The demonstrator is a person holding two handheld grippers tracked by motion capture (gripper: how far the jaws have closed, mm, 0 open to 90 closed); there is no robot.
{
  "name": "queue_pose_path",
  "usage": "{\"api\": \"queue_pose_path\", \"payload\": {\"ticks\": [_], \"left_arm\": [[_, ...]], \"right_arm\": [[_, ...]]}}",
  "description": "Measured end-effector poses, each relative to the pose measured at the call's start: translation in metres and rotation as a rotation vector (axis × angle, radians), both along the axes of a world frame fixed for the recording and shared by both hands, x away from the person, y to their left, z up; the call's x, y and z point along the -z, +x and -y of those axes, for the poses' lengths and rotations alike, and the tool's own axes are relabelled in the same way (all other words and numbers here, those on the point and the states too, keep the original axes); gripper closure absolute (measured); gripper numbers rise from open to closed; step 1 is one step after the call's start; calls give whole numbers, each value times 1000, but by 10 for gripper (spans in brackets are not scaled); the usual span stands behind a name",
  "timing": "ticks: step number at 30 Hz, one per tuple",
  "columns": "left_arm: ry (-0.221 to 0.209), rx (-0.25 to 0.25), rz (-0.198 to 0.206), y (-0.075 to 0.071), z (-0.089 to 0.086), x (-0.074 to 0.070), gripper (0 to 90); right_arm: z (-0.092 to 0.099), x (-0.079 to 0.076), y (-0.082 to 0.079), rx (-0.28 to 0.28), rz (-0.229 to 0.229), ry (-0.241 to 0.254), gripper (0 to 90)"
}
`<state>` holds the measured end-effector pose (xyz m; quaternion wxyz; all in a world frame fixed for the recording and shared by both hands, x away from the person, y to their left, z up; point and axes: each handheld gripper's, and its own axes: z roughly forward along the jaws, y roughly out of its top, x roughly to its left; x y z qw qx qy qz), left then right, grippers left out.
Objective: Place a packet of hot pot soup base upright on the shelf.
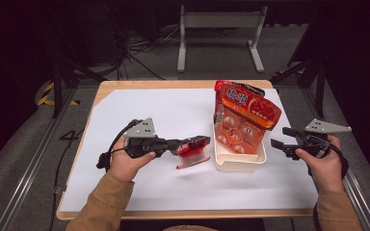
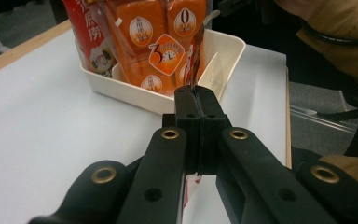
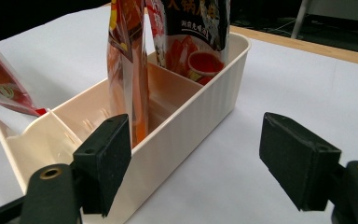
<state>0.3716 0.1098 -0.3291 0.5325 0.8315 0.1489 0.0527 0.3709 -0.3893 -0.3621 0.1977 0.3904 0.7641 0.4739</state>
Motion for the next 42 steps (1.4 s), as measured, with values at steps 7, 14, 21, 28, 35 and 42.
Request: {"api": "queue_pose_path", "payload": {"ticks": [7, 14, 21, 28, 35, 42], "left_arm": [[-16, 8, 14, -1, -3, -11, 900], [-30, 35, 14, 0, 0, -18, 900], [-34, 53, 31, 0, 7, -25, 900], [-33, 77, 30, 2, 16, -30, 900], [-32, 94, 34, 5, 28, -36, 900], [-34, 110, 43, 8, 37, -44, 900]], "right_arm": [[2, 1, 0, 7, 1, 5, 259], [3, 1, 1, 8, 7, -5, 266], [4, 4, 1, 14, 0, -9, 266], [6, 6, 0, 18, -2, -17, 264], [7, 10, -1, 25, -3, -40, 257], [7, 12, -1, 30, 1, -57, 252]]}}
